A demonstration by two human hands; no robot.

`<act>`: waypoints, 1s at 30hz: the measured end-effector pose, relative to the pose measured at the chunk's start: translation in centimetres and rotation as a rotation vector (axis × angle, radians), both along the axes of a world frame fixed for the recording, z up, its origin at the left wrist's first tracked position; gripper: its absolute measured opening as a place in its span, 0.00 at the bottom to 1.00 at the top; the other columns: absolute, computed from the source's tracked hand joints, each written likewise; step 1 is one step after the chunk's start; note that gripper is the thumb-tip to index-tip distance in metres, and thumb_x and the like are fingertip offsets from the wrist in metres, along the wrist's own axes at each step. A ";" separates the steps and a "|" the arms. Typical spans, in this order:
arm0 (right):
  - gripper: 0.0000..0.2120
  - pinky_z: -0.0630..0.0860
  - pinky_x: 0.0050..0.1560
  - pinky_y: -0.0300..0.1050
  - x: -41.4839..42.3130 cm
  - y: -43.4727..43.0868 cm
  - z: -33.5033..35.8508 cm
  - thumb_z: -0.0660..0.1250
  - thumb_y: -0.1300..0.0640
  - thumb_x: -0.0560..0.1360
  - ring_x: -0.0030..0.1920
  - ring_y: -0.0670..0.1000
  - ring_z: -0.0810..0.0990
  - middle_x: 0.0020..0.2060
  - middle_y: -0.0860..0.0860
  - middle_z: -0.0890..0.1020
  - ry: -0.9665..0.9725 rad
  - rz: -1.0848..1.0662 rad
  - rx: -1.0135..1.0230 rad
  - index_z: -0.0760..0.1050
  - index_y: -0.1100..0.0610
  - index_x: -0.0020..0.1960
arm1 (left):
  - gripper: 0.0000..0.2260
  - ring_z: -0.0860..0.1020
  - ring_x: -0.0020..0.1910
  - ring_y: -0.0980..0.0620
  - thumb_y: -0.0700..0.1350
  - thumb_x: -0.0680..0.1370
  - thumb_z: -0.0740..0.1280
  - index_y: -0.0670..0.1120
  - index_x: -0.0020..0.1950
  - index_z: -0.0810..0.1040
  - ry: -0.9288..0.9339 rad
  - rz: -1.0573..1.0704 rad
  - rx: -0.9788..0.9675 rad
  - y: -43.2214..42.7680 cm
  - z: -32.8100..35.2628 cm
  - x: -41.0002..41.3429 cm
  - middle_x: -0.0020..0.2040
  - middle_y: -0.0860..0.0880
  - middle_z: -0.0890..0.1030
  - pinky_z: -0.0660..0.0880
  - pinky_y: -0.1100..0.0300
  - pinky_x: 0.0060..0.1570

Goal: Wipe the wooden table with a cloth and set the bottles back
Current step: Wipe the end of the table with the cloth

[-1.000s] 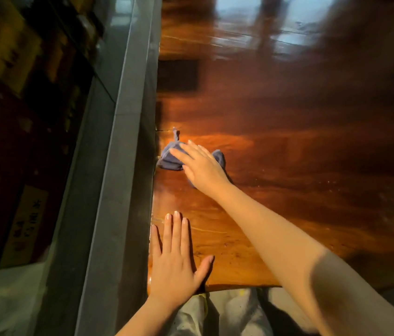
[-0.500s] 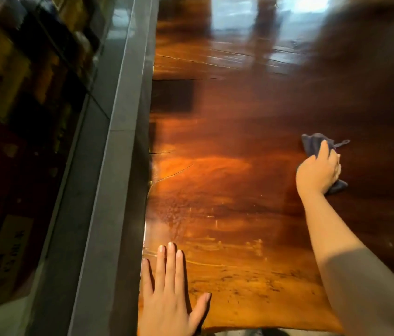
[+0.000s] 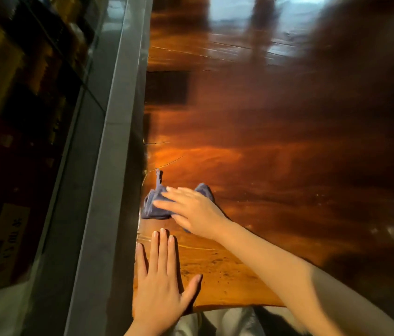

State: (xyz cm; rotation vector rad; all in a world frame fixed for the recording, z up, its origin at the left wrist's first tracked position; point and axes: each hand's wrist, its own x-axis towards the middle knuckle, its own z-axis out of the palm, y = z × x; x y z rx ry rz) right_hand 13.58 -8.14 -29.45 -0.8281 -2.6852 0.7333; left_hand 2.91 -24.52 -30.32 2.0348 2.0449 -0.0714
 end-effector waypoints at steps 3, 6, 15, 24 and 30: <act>0.24 0.61 0.69 0.51 3.1 -2.4 -0.4 0.67 0.62 0.73 0.68 0.58 0.71 0.66 0.56 0.74 -0.007 0.049 0.055 0.70 0.57 0.68 | 0.40 0.54 0.75 0.43 0.68 0.74 0.52 0.39 0.74 0.56 -0.001 -0.019 0.001 0.0 0.2 0.0 0.74 0.39 0.60 0.54 0.36 0.70; 0.25 0.63 0.68 0.53 6.1 -3.6 -0.8 0.69 0.60 0.72 0.68 0.56 0.72 0.66 0.55 0.75 -0.014 0.045 0.111 0.70 0.55 0.68 | 0.40 0.53 0.76 0.43 0.67 0.75 0.51 0.38 0.75 0.53 -0.005 -0.032 0.014 -0.1 0.1 -0.1 0.75 0.39 0.58 0.53 0.36 0.70; 0.22 0.68 0.66 0.55 20.6 2.5 -1.7 0.66 0.67 0.73 0.66 0.62 0.72 0.63 0.61 0.76 0.013 -0.883 0.149 0.72 0.60 0.66 | 0.41 0.51 0.76 0.44 0.69 0.74 0.50 0.39 0.75 0.52 0.008 -0.016 -0.002 -0.1 0.1 -0.2 0.76 0.40 0.54 0.53 0.36 0.70; 0.22 0.72 0.60 0.59 14.9 8.4 -0.7 0.59 0.64 0.73 0.60 0.65 0.74 0.60 0.63 0.76 -0.073 -0.968 0.104 0.69 0.58 0.67 | 0.42 0.51 0.76 0.44 0.70 0.74 0.50 0.40 0.75 0.51 0.022 -0.012 0.000 -0.2 -0.3 0.0 0.77 0.41 0.54 0.52 0.36 0.71; 0.23 0.68 0.65 0.58 6.8 1.7 0.1 0.66 0.67 0.70 0.65 0.64 0.73 0.62 0.62 0.77 0.028 -0.467 -0.003 0.74 0.61 0.65 | 0.42 0.50 0.77 0.45 0.70 0.74 0.50 0.40 0.76 0.49 0.001 -0.004 0.041 -0.2 -0.2 -0.1 0.77 0.41 0.54 0.50 0.39 0.72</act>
